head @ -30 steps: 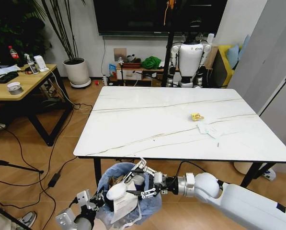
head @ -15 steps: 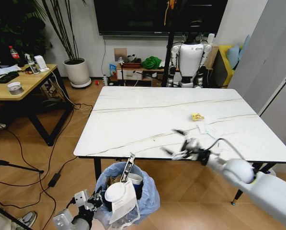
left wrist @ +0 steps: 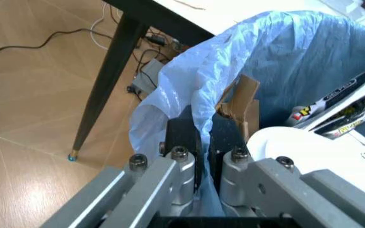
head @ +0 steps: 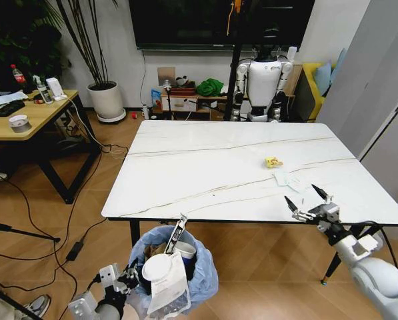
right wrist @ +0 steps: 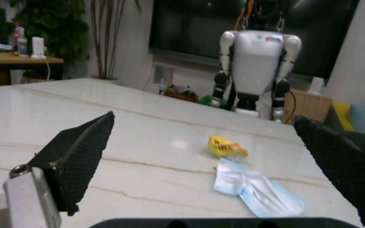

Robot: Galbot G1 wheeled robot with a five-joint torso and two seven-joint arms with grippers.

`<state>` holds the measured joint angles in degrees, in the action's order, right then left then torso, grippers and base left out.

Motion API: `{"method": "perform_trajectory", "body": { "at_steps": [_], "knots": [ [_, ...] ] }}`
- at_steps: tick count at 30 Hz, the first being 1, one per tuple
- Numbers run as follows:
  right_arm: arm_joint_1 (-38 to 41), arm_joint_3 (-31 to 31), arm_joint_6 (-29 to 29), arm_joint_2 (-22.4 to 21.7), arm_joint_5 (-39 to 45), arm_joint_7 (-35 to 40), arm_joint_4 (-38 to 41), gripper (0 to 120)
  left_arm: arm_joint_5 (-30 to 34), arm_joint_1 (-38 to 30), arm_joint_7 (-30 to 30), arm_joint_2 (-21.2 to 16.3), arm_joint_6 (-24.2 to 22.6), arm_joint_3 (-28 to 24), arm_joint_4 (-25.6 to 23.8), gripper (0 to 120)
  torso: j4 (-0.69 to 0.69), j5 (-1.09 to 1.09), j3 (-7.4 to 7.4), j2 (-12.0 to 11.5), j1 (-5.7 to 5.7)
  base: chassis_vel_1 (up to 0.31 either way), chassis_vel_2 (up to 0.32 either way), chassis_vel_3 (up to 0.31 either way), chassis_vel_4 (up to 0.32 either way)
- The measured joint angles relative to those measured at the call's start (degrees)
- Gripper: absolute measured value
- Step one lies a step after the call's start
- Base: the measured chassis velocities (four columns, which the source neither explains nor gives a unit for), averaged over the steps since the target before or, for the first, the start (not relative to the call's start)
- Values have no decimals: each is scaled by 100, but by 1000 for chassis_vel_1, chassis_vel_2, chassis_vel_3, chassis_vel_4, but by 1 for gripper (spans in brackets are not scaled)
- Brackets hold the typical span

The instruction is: Pick up the trash bin and place the trash from the table into it.

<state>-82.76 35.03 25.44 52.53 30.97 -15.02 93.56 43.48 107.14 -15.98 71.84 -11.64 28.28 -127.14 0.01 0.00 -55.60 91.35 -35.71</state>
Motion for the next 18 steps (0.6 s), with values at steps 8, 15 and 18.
{"method": "perform_trajectory", "body": {
  "at_steps": [8, 15, 18],
  "knots": [
    [-431, 334, 115, 530, -209, -431, 55, 100, -70, 81, 13, 76, 3, -1, -97, 0, -2, 0, 0, 0, 0, 0, 0, 0, 0],
    [-547, 308, 156, 710, -270, -740, -16, 100, -136, 97, 35, 143, 8, -50, -97, 0, -1, 1, 0, 0, 0, 0, 0, 0, 0],
    [-556, 267, 178, 780, -277, -808, -84, 100, -140, 100, 39, 150, 12, -50, -83, 0, -1, 0, -1, -1, 0, 0, 0, 0, 0]
  ]
}}
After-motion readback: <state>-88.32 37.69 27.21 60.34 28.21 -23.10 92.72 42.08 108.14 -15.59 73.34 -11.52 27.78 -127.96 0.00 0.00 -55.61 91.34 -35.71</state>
